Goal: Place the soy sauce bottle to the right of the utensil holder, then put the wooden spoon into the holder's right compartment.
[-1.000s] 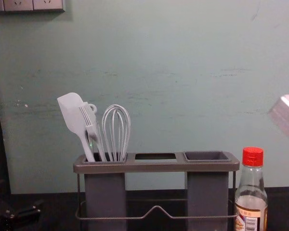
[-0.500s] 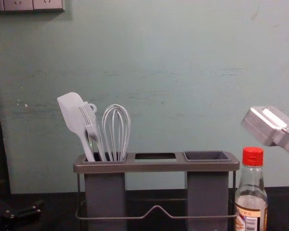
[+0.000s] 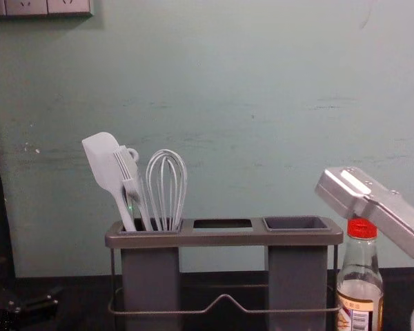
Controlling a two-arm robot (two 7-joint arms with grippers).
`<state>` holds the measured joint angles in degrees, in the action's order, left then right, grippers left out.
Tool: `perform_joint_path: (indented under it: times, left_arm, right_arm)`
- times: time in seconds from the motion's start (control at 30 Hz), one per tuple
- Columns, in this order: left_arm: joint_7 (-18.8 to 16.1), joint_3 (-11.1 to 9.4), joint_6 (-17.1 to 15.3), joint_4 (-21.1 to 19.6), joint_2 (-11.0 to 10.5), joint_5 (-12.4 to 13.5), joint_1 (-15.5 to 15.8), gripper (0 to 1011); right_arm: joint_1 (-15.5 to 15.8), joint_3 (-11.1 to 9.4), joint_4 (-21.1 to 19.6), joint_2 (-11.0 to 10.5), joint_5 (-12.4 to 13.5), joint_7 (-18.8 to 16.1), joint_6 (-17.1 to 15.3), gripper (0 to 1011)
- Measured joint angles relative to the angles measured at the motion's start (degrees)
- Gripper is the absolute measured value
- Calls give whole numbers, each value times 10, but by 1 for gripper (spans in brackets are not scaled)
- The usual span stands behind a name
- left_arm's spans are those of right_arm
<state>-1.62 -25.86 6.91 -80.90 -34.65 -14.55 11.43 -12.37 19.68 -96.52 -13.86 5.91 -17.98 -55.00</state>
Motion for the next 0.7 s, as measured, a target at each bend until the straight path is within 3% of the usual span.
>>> perform_joint_path:
  times: [0.33, 0.7]
  left_arm:
    - [0, 0, 0, 0, 0, 0, 0, 1000]
    - [0, 0, 0, 0, 0, 0, 0, 1000]
  right_arm:
    - [-17, 17, 17, 10, -26, -2, -11, 1002]
    - [-21, 21, 24, 15, -45, -6, -17, 1002]
